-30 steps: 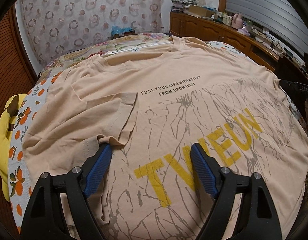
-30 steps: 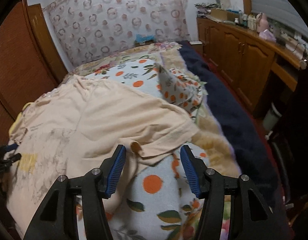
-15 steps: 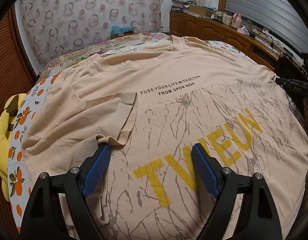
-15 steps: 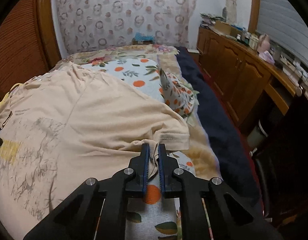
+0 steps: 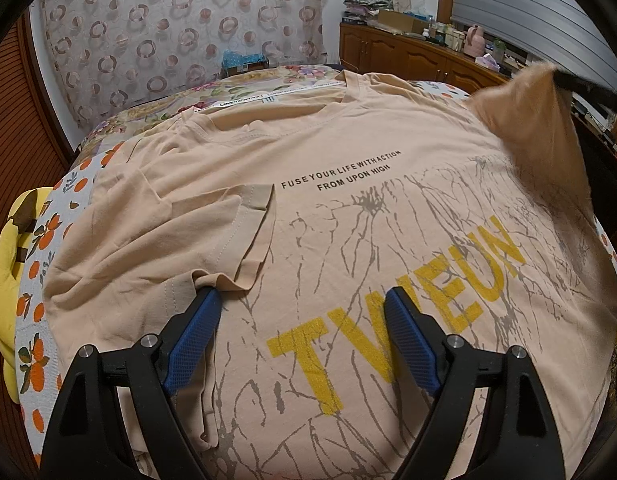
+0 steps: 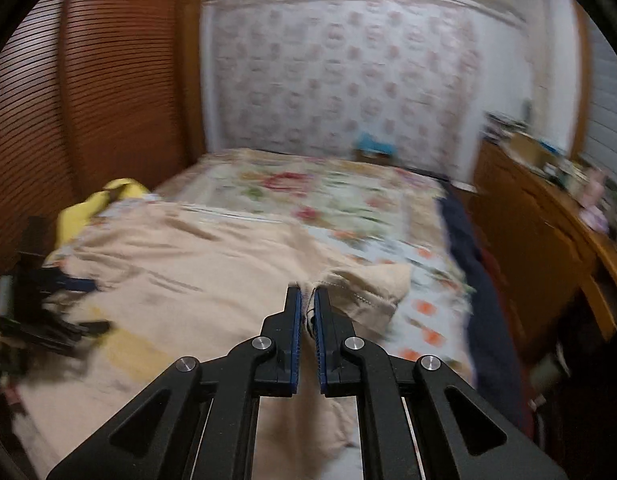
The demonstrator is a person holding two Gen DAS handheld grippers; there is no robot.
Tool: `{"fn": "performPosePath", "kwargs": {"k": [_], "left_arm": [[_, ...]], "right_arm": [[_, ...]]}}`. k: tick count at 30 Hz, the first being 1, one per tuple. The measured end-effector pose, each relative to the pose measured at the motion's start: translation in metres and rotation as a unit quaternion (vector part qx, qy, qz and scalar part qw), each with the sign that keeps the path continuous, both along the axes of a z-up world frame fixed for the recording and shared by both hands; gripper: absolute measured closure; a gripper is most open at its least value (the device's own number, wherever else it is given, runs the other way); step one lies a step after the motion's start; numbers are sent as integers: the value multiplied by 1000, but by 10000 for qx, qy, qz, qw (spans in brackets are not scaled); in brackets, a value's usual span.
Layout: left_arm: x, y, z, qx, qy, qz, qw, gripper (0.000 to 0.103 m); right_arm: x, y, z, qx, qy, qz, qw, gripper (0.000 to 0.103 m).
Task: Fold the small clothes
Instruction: 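Grasp the opposite shirt side with the right tool and fold it toward the print, then open the right tool and withdraw it from the folded side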
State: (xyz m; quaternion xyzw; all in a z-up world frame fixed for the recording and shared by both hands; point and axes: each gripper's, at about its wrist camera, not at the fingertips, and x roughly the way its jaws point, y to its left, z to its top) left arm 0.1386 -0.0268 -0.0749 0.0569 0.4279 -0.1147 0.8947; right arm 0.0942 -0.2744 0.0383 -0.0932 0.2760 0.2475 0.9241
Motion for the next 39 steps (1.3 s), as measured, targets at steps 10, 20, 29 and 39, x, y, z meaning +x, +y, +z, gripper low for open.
{"fn": "performPosePath", "kwargs": {"k": [10, 20, 29, 39], "left_arm": [[1, 1, -1, -3, 4, -1, 10000, 18], [1, 1, -1, -6, 5, -2, 10000, 18], [1, 0, -1, -5, 6, -1, 10000, 18], [1, 0, 0, -5, 6, -1, 10000, 18]], "right_arm": [[3, 29, -19, -174, 150, 356, 9991, 63], [0, 31, -73, -364, 1072, 304, 9931, 63], [-12, 27, -78, -16, 1048, 567, 9929, 98], [-46, 31, -86, 119, 1338, 1135, 9844, 98]]}}
